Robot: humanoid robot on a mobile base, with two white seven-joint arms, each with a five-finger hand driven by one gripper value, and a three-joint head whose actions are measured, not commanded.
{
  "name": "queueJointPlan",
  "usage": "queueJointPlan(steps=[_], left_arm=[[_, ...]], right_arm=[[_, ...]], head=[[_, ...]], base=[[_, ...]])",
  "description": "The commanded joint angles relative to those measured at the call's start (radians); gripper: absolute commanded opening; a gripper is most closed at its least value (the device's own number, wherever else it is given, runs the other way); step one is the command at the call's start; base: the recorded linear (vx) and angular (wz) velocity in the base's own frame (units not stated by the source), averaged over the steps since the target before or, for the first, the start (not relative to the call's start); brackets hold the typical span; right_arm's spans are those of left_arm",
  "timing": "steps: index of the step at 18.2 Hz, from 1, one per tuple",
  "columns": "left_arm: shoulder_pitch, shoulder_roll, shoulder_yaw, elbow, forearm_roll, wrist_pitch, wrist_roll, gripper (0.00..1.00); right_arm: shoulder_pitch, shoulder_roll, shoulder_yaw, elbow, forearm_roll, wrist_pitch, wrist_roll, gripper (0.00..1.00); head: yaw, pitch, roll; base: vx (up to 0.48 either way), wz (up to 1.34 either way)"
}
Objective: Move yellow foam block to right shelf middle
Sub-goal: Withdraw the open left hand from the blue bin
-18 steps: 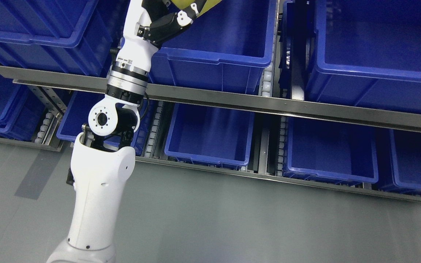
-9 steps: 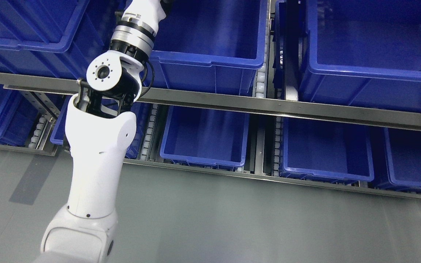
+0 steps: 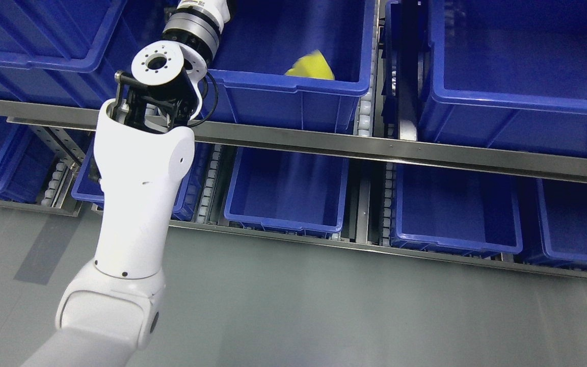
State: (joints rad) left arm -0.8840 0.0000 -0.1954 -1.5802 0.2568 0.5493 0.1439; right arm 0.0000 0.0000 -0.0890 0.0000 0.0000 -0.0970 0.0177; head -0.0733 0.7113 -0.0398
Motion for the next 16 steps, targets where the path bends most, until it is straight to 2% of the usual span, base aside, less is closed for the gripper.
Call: queueJointPlan(steps=[1,5,7,8,13,16], left_arm=[[0.043,0.017,-0.018,0.045,0.001,-0.202,-0.01,1.0],[0.059,0.017,0.023,0.049,-0.001,-0.386,-0.101,1.0],[0.082,0.017,0.037,0.043,-0.001,-0.512,-0.113,1.0],[0.117,0.017,0.047,0.036,-0.001,-0.538,-0.112,1.0],[0.298,0.017,0.062,-0.047,-0.001,-0.554,-0.132,1.0],[0.326,0.017,0.063,-0.058,-0.001,-0.578,-0.142,1.0]], right_arm=[[-0.003,-0.017,0.0,-0.017,0.0,0.0,0.001,1.0],[-0.002,-0.017,0.0,-0.017,0.0,0.0,0.001,1.0],[-0.003,-0.017,0.0,-0.017,0.0,0.0,0.001,1.0],[-0.002,-0.017,0.0,-0.017,0.0,0.0,0.001,1.0],[-0.002,-0.017,0.0,-0.017,0.0,0.0,0.001,1.0],[-0.003,-0.017,0.0,-0.017,0.0,-0.001,0.001,1.0]], head=[[0.0,0.0,0.0],[0.0,0.0,0.0],[0.0,0.0,0.0],[0.0,0.0,0.0],[0.0,0.0,0.0],[0.0,0.0,0.0]], base=[[0.0,0.0],[0.0,0.0],[0.0,0.0],[0.0,0.0],[0.0,0.0],[0.0,0.0]])
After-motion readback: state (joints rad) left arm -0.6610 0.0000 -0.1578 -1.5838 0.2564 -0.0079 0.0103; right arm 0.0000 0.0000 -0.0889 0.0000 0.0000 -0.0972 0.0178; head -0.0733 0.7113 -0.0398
